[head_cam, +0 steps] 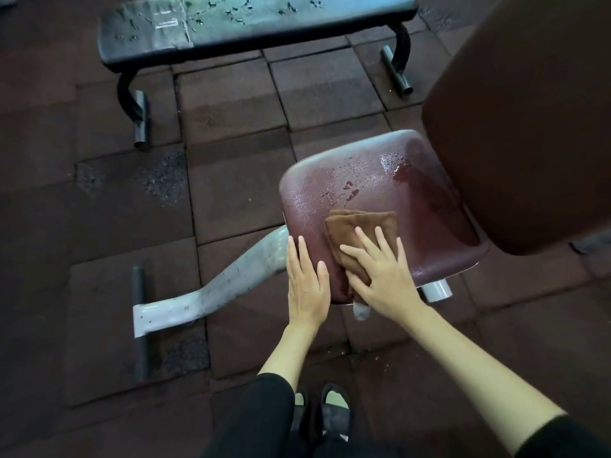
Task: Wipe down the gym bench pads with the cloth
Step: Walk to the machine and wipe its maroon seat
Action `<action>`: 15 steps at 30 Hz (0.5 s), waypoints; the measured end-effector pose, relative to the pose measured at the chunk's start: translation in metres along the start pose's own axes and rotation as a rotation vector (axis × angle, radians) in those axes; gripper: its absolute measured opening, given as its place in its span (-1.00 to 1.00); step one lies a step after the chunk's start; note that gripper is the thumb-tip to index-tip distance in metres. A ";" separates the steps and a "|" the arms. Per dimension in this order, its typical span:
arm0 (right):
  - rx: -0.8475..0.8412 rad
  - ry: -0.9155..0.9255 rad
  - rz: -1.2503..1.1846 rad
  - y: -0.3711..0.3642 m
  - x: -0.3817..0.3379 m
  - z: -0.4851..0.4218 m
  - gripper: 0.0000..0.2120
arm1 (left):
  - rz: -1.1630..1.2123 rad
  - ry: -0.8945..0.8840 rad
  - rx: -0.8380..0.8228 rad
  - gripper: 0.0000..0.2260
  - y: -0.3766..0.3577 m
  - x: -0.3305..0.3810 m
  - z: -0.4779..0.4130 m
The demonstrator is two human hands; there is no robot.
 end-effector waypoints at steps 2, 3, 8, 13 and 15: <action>-0.048 0.025 0.028 0.005 0.010 -0.013 -0.43 | 0.033 0.004 -0.014 -0.42 -0.001 0.001 -0.001; -0.053 0.004 0.022 0.010 0.015 -0.024 -0.40 | 0.052 0.004 -0.020 -0.42 -0.001 0.001 -0.002; 0.035 -0.240 -0.155 0.037 0.033 -0.086 -0.35 | 0.120 0.036 -0.065 -0.42 -0.002 0.000 -0.003; 0.068 -0.228 -0.133 0.030 0.021 -0.085 -0.46 | 0.145 0.015 -0.059 -0.43 0.001 -0.002 0.001; 0.063 -0.124 -0.111 0.023 0.011 -0.069 -0.49 | 0.179 0.016 -0.037 -0.43 0.002 -0.002 0.003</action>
Point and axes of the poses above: each hand's wrist, its own z-axis away from the middle knuckle, its own y-axis out of the back of the hand, x = y × z, the point moved 4 cm from there along -z, towards the middle knuckle, and after that the axes turned 10 degrees about -x, right-handed, at the moved point
